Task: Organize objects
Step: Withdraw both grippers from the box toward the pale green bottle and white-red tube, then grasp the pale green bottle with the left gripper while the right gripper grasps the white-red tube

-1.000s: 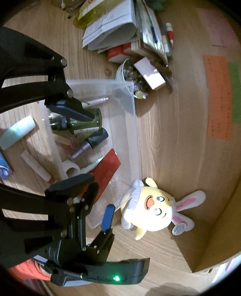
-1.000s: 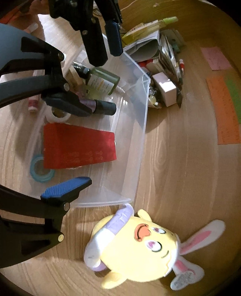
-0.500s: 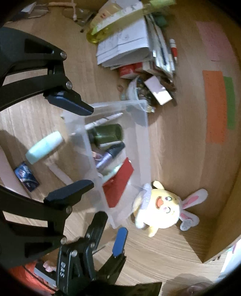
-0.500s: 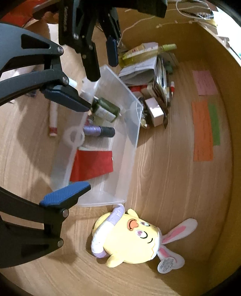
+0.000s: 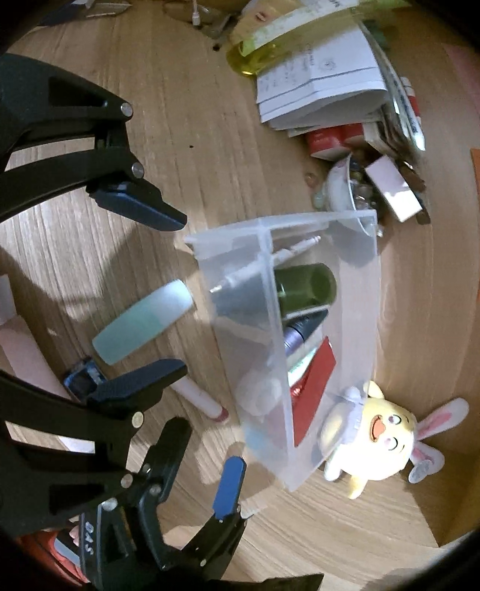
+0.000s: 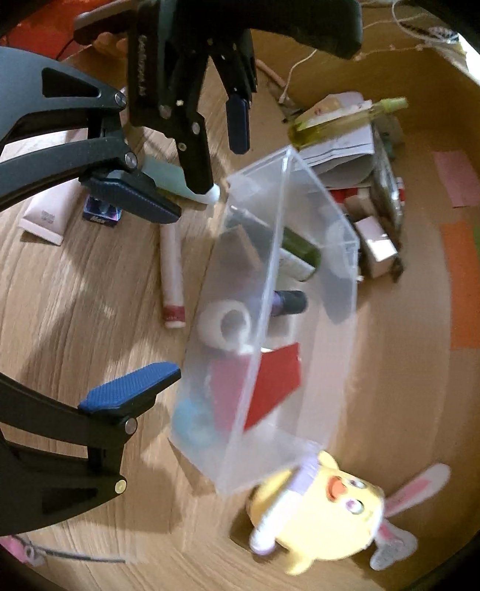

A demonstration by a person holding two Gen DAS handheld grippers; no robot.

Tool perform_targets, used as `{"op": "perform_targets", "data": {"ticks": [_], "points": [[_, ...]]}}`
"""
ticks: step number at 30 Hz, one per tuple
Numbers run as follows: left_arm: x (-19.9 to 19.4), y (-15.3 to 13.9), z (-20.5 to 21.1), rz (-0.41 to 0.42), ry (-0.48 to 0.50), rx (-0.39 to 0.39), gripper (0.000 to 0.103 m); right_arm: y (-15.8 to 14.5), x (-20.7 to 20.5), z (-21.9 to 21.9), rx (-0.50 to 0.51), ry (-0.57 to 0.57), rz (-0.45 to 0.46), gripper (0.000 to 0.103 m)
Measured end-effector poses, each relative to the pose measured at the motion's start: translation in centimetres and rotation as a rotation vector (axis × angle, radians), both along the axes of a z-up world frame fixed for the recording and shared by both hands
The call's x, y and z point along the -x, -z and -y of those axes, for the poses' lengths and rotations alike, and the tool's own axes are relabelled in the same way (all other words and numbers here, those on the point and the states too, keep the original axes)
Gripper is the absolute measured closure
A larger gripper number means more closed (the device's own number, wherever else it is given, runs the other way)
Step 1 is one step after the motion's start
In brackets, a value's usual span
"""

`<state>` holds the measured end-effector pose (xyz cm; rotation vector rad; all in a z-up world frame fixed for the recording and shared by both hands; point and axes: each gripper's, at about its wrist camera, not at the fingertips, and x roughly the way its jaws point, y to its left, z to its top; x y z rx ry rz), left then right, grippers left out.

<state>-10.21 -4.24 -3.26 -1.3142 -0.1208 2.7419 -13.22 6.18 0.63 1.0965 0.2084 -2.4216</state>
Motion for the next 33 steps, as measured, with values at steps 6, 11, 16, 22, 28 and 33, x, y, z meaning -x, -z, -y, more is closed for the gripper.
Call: {"op": "perform_targets", "data": {"ticks": [6,11,16,22,28,33], "points": [[-0.5,0.0,1.5,0.001,-0.024,-0.009,0.032,1.2,1.5,1.0,0.028,0.043,0.059,0.028],[-1.0,0.4,2.4,0.007,-0.041,-0.007,0.032,1.9,1.4,2.4,-0.004,0.058,0.051,0.028],[-1.0,1.1,2.8,0.022,-0.053,-0.018,0.032,2.6,1.4,3.3,-0.032,0.025,0.069,0.029],[-0.9,1.2,2.6,0.027,-0.032,-0.039,0.032,2.6,0.5,2.9,-0.072,-0.016,0.053,0.048],[-0.6,1.5,1.3,0.051,0.017,-0.048,0.032,2.4,0.2,2.0,-0.096,-0.024,0.041,0.053],[-0.3,1.8,-0.4,0.059,0.053,-0.014,0.032,1.5,0.1,0.4,-0.039,0.005,0.062,0.051]]}}
